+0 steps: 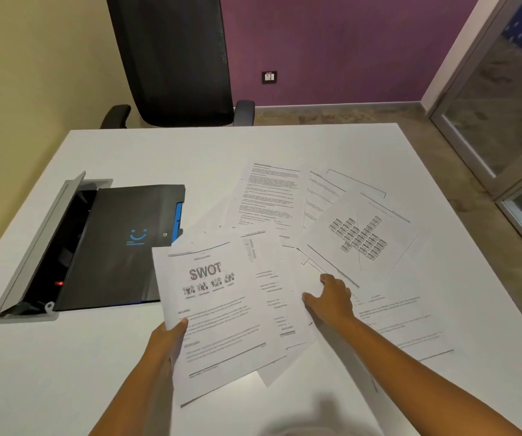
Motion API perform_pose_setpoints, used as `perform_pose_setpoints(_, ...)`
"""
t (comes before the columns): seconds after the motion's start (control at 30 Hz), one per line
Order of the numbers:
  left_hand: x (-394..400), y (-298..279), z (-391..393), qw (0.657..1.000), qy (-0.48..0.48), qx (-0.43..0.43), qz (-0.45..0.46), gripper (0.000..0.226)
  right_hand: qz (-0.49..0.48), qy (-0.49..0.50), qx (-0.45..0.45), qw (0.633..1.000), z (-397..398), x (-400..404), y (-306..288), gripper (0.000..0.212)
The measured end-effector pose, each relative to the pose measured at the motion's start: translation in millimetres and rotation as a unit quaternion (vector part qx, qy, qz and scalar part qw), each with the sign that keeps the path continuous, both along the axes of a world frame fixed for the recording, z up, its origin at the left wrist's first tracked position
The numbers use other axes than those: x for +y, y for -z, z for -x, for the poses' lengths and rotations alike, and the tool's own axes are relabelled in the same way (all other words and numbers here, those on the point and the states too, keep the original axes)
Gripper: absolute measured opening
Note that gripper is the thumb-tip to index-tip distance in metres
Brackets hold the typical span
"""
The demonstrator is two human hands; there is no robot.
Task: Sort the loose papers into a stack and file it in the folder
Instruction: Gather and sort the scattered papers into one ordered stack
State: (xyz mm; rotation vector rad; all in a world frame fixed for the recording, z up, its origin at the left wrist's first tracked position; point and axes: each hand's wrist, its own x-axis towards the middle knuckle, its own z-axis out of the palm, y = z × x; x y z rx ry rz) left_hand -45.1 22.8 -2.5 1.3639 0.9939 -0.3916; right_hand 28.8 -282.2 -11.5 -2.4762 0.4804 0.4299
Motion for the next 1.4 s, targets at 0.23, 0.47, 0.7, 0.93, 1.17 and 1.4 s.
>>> perform_pose_setpoints(0.23, -33.0, -1.1, -12.6, 0.999, 0.026, -0.023, 0.04, 0.04, -0.039, -0.003, 0.097, 0.994, -13.3, -14.4, -0.7, 0.065)
perform_pose_setpoints(0.47, -27.9, 1.2, -6.7, 0.998, 0.023, -0.036, 0.049, 0.03, -0.109, -0.037, 0.097, 0.989, -12.8, -19.6, 3.1, 0.019)
perform_pose_setpoints(0.7, 4.7, -1.2, 16.0, 0.995, 0.027, -0.058, -0.074, 0.022, -0.044, -0.056, 0.082, 0.994, -12.0, -40.0, -5.2, 0.036)
perform_pose_setpoints(0.93, 6.3, 8.1, 12.1, 0.96, 0.117, -0.024, -0.255, 0.035, -0.057, -0.021, 0.082, 0.995, -16.0, -86.4, -24.5, 0.037)
perform_pose_setpoints(1.17, -28.8, 5.9, 11.6, 0.85, 0.158, -0.151, -0.48, 0.053, -0.037, -0.058, 0.134, 0.989, -0.5, -77.3, -23.2, 0.043)
perform_pose_setpoints(1.4, -43.8, 35.5, 12.0, 0.756, 0.452, -0.097, -0.464, 0.079, 0.012, -0.034, 0.07, 0.997, 11.3, -62.2, -12.6, 0.042)
